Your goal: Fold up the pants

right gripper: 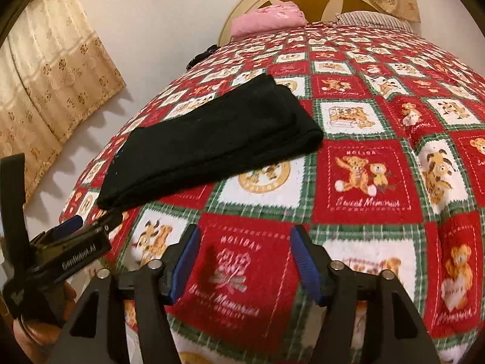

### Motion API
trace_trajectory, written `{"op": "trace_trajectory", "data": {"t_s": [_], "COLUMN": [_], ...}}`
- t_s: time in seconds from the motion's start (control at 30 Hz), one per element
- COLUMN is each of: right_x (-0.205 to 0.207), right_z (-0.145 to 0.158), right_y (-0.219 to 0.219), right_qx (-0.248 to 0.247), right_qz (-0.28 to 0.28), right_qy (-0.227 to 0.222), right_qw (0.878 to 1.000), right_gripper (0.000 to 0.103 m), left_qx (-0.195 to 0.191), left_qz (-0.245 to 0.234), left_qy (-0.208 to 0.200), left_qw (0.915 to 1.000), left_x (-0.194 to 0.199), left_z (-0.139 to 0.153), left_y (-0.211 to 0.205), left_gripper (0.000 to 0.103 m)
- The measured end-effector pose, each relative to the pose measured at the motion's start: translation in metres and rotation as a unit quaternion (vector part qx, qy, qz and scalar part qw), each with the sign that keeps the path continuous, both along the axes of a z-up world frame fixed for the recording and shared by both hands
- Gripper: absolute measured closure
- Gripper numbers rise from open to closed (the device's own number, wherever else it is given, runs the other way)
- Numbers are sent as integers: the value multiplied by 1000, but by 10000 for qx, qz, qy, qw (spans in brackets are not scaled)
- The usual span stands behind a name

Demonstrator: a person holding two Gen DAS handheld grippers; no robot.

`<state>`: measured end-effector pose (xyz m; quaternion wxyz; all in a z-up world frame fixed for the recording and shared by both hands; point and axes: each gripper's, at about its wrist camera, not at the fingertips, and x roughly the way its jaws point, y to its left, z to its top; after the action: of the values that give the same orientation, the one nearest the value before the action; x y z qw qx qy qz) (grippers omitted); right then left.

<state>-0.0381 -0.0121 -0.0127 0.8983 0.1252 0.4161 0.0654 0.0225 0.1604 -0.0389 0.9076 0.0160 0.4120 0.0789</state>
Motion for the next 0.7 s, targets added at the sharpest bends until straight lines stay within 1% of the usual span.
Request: {"op": "trace_trajectory", "data": {"t_s": [0.1,0.23,0.3,0.37,0.47,0.5,0.57,0.7], "right_x": [-10,-26,-35,-43,-57,-62,-72,-83], "right_z": [4,17,29,41,61,68,78,88], "right_y": [5,14,15,15,16,16,16,20], "right_qx": [-47,-304,-387,-451,-493,-517,-579,-660], "right_qz": [19,34,-17,-120,-246,-285,-329,-333], "right_qy": [-27,-338,-577,-829,-1219,-1360,-1572,-1730], "right_qw": [10000,9990,9976,9955,9910,9889,9853,9821], "right_gripper": [37,37,36,36,36,35,28,27], "left_qx": [-9,-81,-69,47,175,190,137,44], "left_qz": [-5,-15,-38,-63,-122,-126,-121,-183], "left_qy": [-48,-352,-489,-656,-891,-973,-1108,-1285], "left_qw": [10000,9993,9988,9978,9958,9950,9937,9915], "left_x": [-15,-38,-49,-59,-71,-73,-76,-84], "left_z": [0,9,14,21,31,35,44,57], "left_y": [1,5,5,4,2,1,0,-3], "left_gripper": [15,15,15,14,11,9,7,4]}}
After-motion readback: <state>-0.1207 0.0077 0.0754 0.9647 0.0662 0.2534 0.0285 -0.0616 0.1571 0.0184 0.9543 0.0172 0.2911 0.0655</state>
